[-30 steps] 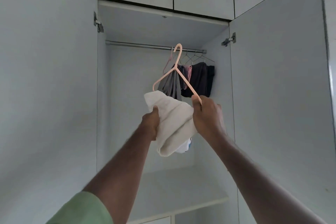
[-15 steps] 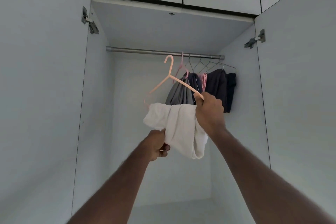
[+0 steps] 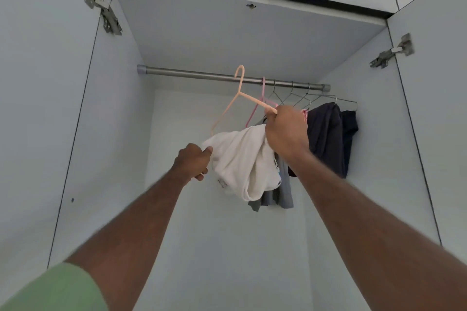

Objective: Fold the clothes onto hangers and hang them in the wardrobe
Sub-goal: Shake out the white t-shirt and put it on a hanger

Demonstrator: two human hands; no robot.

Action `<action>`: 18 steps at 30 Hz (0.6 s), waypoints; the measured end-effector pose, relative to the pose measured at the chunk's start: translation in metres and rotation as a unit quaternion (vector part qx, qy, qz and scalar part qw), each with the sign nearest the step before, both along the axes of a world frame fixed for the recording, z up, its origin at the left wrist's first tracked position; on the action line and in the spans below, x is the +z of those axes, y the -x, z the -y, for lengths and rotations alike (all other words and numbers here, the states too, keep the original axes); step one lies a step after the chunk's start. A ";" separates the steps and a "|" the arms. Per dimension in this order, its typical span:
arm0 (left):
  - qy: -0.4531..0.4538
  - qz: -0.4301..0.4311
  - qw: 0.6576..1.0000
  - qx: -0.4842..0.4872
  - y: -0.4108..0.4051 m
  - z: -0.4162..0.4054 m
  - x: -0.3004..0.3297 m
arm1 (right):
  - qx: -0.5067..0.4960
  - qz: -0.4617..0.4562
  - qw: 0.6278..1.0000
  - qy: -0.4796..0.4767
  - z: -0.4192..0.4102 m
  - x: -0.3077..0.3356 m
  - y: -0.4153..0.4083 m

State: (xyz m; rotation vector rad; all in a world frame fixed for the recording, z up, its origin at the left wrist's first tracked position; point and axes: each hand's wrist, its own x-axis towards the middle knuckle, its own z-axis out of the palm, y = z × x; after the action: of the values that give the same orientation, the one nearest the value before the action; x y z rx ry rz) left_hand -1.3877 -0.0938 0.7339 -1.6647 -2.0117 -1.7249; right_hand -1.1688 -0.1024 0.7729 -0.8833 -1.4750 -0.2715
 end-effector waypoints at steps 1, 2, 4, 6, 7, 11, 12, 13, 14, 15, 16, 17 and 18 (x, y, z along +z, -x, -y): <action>-0.003 -0.026 1.000 0.005 0.006 -0.009 0.009 | -0.006 0.000 1.000 -0.003 -0.007 0.006 0.006; -0.005 -0.053 0.999 0.010 0.012 -0.017 0.017 | -0.016 0.002 1.000 -0.004 -0.013 0.011 0.012; -0.009 -0.099 0.995 0.012 0.022 -0.036 0.031 | -0.034 -0.003 0.999 -0.006 -0.026 0.020 0.024; -0.005 -0.136 0.991 0.009 0.031 -0.055 0.042 | -0.040 -0.015 0.999 -0.010 -0.039 0.031 0.034; 0.001 -0.151 0.989 0.008 0.034 -0.063 0.047 | -0.045 -0.017 0.999 -0.009 -0.046 0.037 0.038; 0.000 -0.184 0.983 -0.015 0.049 -0.092 0.063 | -0.069 -0.029 0.997 0.001 -0.071 0.062 0.055; 0.004 -0.191 0.981 -0.022 0.051 -0.096 0.065 | -0.077 -0.030 0.997 0.002 -0.076 0.066 0.058; 0.010 -0.199 0.979 -0.029 0.053 -0.100 0.067 | -0.086 -0.031 0.996 0.001 -0.081 0.071 0.062; 0.016 -0.207 0.978 -0.035 0.055 -0.104 0.068 | -0.094 -0.032 0.995 0.000 -0.085 0.074 0.065; 0.020 -0.214 0.976 -0.040 0.057 -0.108 0.069 | -0.099 -0.034 0.995 -0.001 -0.090 0.077 0.068; 0.024 -0.219 0.974 -0.043 0.058 -0.111 0.069 | -0.101 -0.036 0.994 -0.002 -0.094 0.079 0.070; 0.028 -0.225 0.973 -0.046 0.059 -0.114 0.070 | -0.104 -0.038 0.994 -0.001 -0.096 0.081 0.072; 0.032 -0.229 0.972 -0.050 0.060 -0.117 0.070 | -0.109 -0.038 0.993 0.003 -0.099 0.083 0.075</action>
State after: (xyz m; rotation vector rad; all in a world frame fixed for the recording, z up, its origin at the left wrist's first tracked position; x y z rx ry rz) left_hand -1.4479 0.0229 0.8035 -1.9858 -1.8078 -1.1560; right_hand -1.2440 -0.0033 0.8560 -1.0509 -1.3099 -0.3898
